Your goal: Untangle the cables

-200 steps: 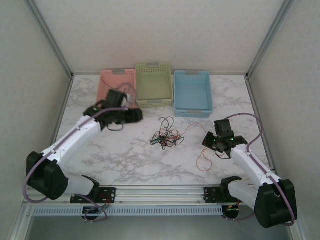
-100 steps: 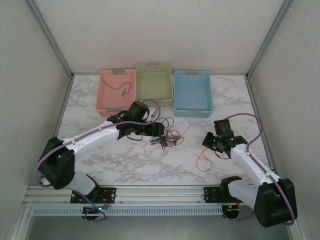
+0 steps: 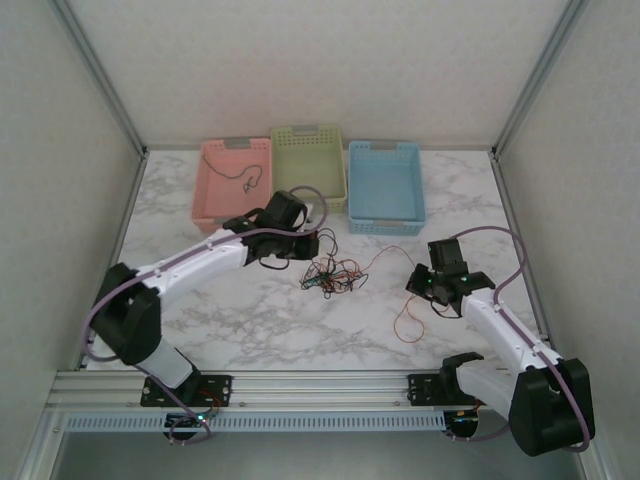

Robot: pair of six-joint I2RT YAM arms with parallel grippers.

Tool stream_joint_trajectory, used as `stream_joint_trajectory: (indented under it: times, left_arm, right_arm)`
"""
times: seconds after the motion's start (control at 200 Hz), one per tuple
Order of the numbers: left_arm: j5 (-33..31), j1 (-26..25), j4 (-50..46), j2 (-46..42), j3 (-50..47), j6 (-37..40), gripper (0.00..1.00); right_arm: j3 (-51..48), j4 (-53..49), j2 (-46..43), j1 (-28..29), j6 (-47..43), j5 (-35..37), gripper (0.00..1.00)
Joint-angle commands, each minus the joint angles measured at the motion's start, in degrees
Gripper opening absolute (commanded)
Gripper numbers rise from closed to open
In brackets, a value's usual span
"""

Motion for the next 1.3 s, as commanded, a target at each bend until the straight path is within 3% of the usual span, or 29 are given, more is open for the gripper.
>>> stream_joint_trajectory:
  times: [0.0,0.22,0.405,0.541,0.706,0.971,1.161,1.291]
  left_arm:
    - [-11.30,3.09,-9.47,-11.24,2.35,0.30,0.00]
    - [-25.86,17.45,-28.53,-30.20,5.87,2.67,0.00]
    - [-37.62,25.95,-38.74,-38.23,13.08,5.38,0.00]
    - [-49.50,26.98,-41.65,-39.47,18.55,7.13,0.00]
    - [-58.86,27.80,-43.95,-37.68,26.61,10.92,0.00]
    - [-57.32,27.81,-45.15,-35.37,33.59,11.77,0.00]
    - [-66.60,27.80,-43.25,-30.77,44.53,21.28,0.00]
    - [-67.70,27.55,-43.90,-26.50,54.35,22.20,0.00]
  right_arm:
    - [-0.32,-2.13,-1.54,0.36,1.80,4.44,0.00]
    - [-0.23,-3.59,-2.09,0.36,3.74,7.94,0.00]
    - [0.10,-4.32,-1.57,0.41,4.51,9.35,0.00]
    - [0.20,-5.65,-1.77,0.27,5.85,11.17,0.00]
    - [0.47,-6.44,-1.30,-0.11,6.73,12.02,0.00]
    - [0.29,-6.14,-1.54,-0.34,6.35,11.67,0.00]
    - [0.28,-6.06,-1.41,-0.44,6.36,11.70,0.00]
    - [0.38,-6.05,-1.20,-0.43,6.48,11.98,0.00]
